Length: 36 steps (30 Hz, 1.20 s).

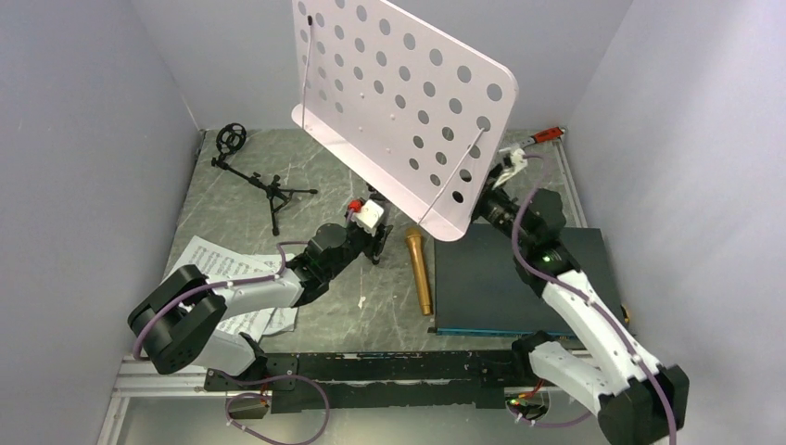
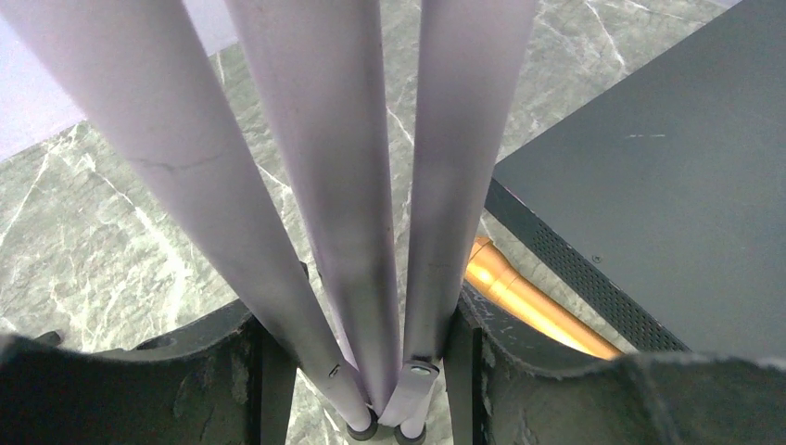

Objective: Set up the instrument practice props

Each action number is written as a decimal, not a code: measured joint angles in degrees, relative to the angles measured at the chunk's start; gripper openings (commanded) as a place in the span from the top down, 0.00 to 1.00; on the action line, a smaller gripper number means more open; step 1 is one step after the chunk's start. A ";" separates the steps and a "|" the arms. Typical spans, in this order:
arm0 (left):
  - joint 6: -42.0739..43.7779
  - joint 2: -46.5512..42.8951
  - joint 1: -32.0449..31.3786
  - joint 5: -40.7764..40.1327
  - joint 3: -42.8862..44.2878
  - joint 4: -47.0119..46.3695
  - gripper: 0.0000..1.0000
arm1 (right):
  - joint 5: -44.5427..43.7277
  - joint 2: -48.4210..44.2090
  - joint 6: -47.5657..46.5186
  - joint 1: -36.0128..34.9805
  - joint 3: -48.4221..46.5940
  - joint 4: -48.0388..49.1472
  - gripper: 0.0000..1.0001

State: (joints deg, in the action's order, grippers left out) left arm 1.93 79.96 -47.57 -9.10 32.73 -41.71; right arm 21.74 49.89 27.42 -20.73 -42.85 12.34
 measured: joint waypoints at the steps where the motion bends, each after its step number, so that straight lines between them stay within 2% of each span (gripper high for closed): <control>1: 0.04 -0.04 0.00 0.26 0.00 0.07 0.97 | 2.58 1.55 -0.37 0.00 0.33 2.03 0.01; 9: 0.55 -0.66 0.02 1.84 -0.04 1.07 0.97 | 21.92 15.02 -2.36 -0.68 -2.34 18.49 0.01; 15: 0.94 -0.68 0.02 2.73 -0.26 0.76 0.97 | 28.87 23.02 2.16 -2.19 -6.03 31.34 0.08; 19: 1.05 -0.74 0.02 2.99 -0.48 0.46 0.97 | 30.38 26.88 4.13 -4.15 -10.08 35.36 0.10; 30: 1.03 -1.42 0.00 3.32 -1.46 -0.28 0.97 | 30.58 32.06 4.39 -9.11 -16.13 37.77 0.44; 36: 1.25 -1.84 0.00 3.69 -1.88 -0.42 0.98 | 29.11 33.92 4.50 -9.44 -16.48 38.32 0.71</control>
State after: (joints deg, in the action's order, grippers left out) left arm 3.18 78.13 -47.57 -5.41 30.85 -42.13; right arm 50.85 83.81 31.92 -30.17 -59.33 50.65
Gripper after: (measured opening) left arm 0.546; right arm 0.419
